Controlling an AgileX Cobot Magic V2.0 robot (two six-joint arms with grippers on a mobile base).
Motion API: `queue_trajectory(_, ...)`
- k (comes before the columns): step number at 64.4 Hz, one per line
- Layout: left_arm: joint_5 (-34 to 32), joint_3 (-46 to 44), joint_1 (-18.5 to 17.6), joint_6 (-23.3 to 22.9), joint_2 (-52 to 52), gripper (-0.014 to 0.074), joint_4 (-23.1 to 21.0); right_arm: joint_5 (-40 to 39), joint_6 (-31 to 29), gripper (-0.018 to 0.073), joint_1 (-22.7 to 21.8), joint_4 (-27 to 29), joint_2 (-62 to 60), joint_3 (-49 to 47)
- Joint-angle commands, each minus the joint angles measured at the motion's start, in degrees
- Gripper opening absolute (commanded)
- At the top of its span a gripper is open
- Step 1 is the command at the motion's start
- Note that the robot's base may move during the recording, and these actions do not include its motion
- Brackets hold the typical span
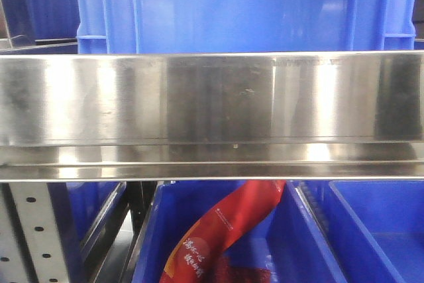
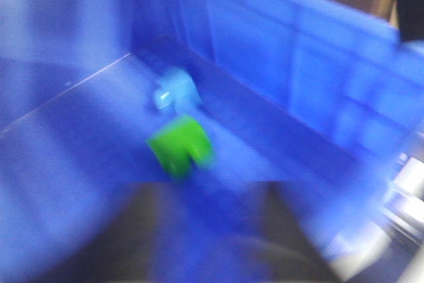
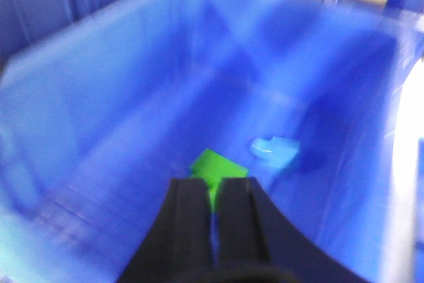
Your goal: Grab block from conveyor and place in blue bin
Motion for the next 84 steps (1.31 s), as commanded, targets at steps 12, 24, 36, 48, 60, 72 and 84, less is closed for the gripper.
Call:
queue_trajectory(12, -0.59, 7.95, -0.19, -4.12, -11.25, -0.0111, -0.46, -7.03, -0.28, -0.0158, 0.13, -0.18, -14.63, 12.83)
queue_trajectory(24, -12.04, 25.57, -0.19, -5.35, -23.12, -0.0111, -0.46, -11.26, -0.28, -0.0162, 0.13, -0.18, -25.45, 25.52)
queue_trajectory(36, -28.15, 45.82, -0.19, -5.35, -36.56, -0.0111, -0.57, -14.35, -0.28, -0.0162, 0.13, -0.18, -35.4, 36.96)
queue_trajectory(48, -43.41, 64.38, -0.19, -5.35, -48.49, -0.0111, -1.42, -18.37, -0.28, -0.0162, 0.13, -0.18, -43.73, 46.99)
queue_trajectory(60, -51.11, 75.03, -0.19, -5.35, -55.03, -0.0111, -2.05, -21.52, -0.28, -0.0162, 0.13, -0.18, -47.49, 52.81)
queue_trajectory(72, -51.34, 76.65, -0.19, -5.35, -56.32, -0.0111, -2.05, -21.9, -0.28, -0.0162, 0.13, -0.18, -47.62, 53.24)
queue_trajectory(84, -51.5, 76.66, -0.19, -5.35, -56.31, -0.0111, -2.05, -22.2, -0.28, -0.0162, 0.13, -0.18, -47.62, 53.24)
